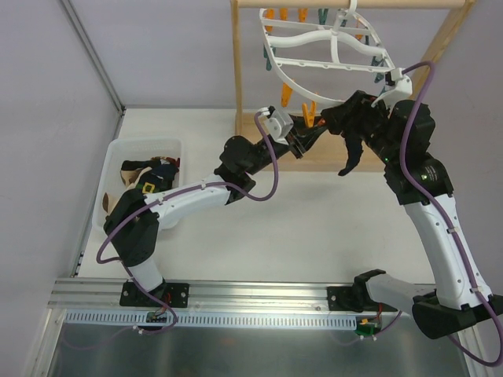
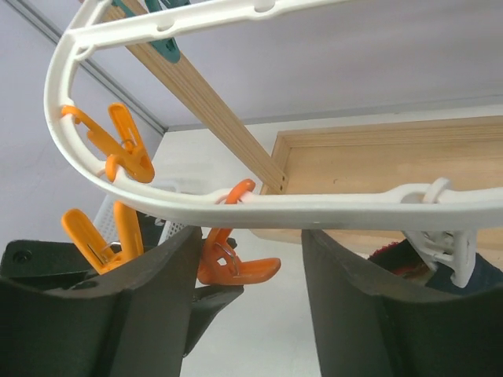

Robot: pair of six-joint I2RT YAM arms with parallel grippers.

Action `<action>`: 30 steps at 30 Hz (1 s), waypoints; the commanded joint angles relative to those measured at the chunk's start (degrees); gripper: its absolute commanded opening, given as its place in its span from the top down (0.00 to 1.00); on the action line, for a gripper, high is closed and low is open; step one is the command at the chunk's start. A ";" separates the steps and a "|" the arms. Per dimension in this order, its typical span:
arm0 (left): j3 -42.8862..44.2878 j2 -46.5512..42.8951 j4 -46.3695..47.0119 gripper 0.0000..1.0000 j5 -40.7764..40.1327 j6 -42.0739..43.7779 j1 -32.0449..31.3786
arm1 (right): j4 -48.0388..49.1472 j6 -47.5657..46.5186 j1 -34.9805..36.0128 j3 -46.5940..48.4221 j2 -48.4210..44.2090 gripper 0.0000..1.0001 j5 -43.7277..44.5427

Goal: Clip the socks to the hanger
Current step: Open the clamp at the hanger.

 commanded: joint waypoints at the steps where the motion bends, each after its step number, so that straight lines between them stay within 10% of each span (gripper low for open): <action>1: -0.12 -1.67 1.97 0.88 -2.14 5.63 -1.01 | 0.90 0.88 0.05 0.87 -1.56 0.45 2.43; 11: -0.38 -1.32 2.32 0.81 1.36 4.24 -1.45 | 3.00 -0.44 0.05 -1.07 -1.47 0.81 3.93; 19: -1.52 -3.43 2.32 0.39 2.08 -14.74 1.54 | 8.02 -2.37 -0.03 -4.85 -3.14 0.88 1.49; 30: -12.77 -12.30 -2.68 0.24 -2.75 -11.95 2.24 | 3.98 -2.54 0.05 -1.16 -1.65 0.91 1.82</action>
